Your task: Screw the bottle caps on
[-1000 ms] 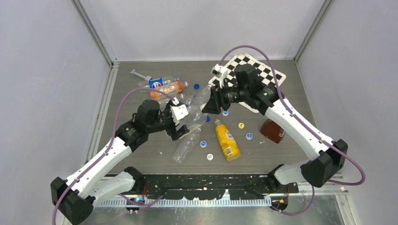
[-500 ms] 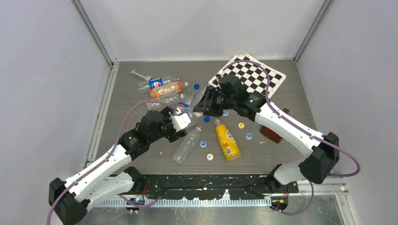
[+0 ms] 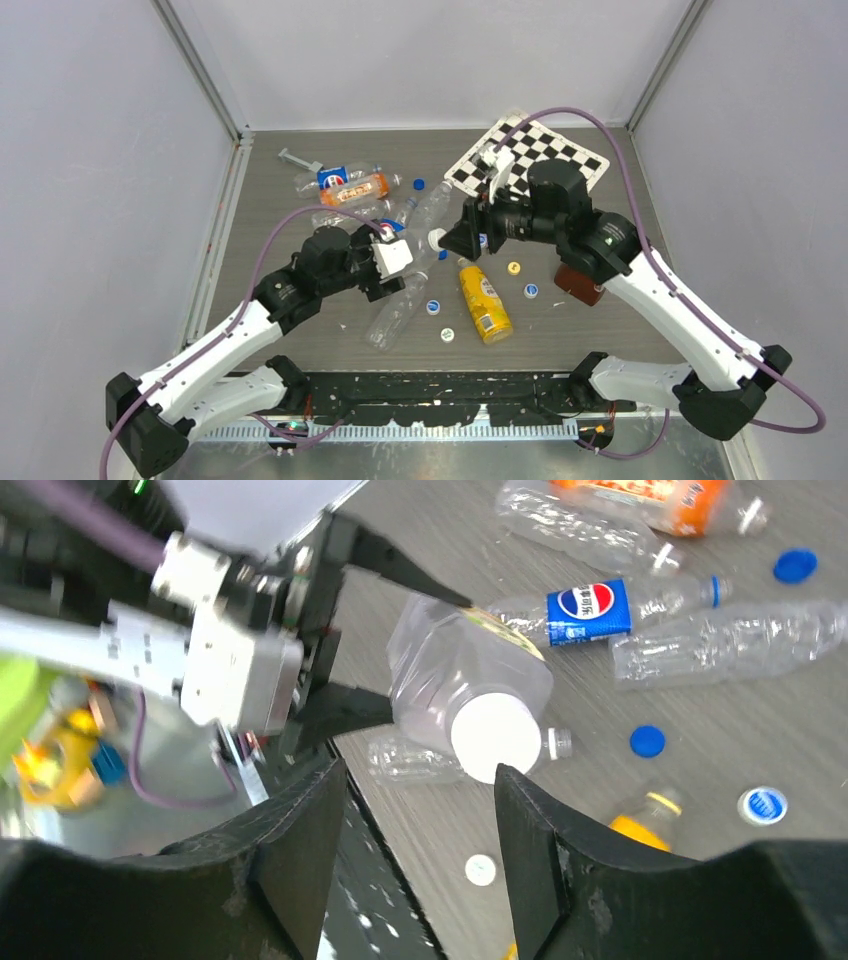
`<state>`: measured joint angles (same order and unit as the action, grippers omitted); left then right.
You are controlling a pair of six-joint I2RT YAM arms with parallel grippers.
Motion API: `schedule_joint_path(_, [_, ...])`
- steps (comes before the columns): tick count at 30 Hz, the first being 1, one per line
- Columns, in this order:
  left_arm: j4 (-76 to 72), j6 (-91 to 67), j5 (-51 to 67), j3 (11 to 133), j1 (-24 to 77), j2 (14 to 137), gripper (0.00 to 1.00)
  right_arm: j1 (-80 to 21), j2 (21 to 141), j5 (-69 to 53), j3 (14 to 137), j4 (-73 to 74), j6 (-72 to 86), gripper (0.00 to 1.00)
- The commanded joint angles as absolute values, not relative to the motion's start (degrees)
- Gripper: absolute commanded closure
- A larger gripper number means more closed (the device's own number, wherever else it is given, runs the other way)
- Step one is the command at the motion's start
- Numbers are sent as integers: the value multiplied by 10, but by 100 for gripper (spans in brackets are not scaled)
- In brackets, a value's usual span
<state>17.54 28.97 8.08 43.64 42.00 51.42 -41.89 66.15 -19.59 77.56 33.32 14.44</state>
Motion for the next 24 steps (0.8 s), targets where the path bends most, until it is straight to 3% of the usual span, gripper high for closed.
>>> schedule_joint_path(1, [187, 295, 178, 473, 422, 520, 100, -420, 619, -297, 729, 331, -78, 36])
schedule_joint_path(11, [210, 298, 237, 484, 422, 533, 100, -420, 589, -305, 687, 344, -271, 26])
schedule_joint_path(24, [219, 297, 262, 491, 422, 540, 100, -420, 641, -337, 721, 402, -347, 28])
